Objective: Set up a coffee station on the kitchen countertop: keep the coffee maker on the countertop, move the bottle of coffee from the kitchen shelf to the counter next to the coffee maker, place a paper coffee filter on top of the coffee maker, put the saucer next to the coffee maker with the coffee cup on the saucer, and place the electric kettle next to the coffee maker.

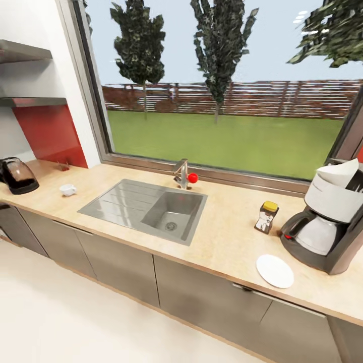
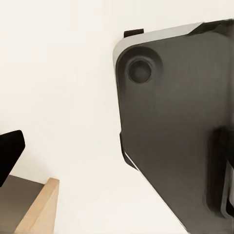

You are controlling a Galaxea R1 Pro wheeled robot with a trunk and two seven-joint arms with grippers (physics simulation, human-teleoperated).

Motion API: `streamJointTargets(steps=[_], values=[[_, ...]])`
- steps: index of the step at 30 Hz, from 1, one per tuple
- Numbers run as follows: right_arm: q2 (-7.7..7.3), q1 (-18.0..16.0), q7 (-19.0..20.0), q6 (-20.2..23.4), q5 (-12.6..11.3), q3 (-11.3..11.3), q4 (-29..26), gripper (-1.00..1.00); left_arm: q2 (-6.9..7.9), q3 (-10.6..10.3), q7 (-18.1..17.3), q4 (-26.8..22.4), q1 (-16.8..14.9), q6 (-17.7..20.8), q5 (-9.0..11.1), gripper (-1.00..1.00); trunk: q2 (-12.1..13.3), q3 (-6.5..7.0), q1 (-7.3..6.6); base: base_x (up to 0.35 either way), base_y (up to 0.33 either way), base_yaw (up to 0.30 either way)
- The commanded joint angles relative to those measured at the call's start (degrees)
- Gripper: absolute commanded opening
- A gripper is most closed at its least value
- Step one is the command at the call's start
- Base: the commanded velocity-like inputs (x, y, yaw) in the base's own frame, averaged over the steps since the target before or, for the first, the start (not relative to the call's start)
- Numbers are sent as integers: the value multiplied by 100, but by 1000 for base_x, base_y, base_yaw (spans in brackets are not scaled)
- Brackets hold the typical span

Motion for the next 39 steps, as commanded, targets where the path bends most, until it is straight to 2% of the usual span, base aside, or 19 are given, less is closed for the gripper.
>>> streamJointTargets(steps=[1, 16, 22, 24, 26, 39], values=[[-2, -3, 27, -21, -45, 11, 7, 100, -2, -48, 21, 0, -5, 1, 52, 100, -11, -8, 3, 0, 0, 261], [-2, -2, 35, -23, -37, 14, 19, 100, -20, -59, 18, -7, -5, -138, 61, 100, -11, 81, 3, 0, 10, 219], [-9, -2, 35, -29, -37, 7, 27, 100, -12, -59, 14, -8, -5, -165, 68, 100, -11, 127, 3, 70, 270, 135], [-11, -2, 39, -29, -37, 5, 28, 100, -5, -49, 10, -9, -5, -386, 70, 100, -11, 145, 3, 77, 298, 11], [-11, -2, 35, -29, -37, 5, 28, 100, -3, -46, 7, -9, -5, -446, 70, 100, -11, 163, 3, 85, 300, 1], [-11, -2, 35, -29, -37, 5, 28, 100, 5, -37, 6, -9, -5, -473, 70, 100, -11, 278, 3, 166, 293, 0]])
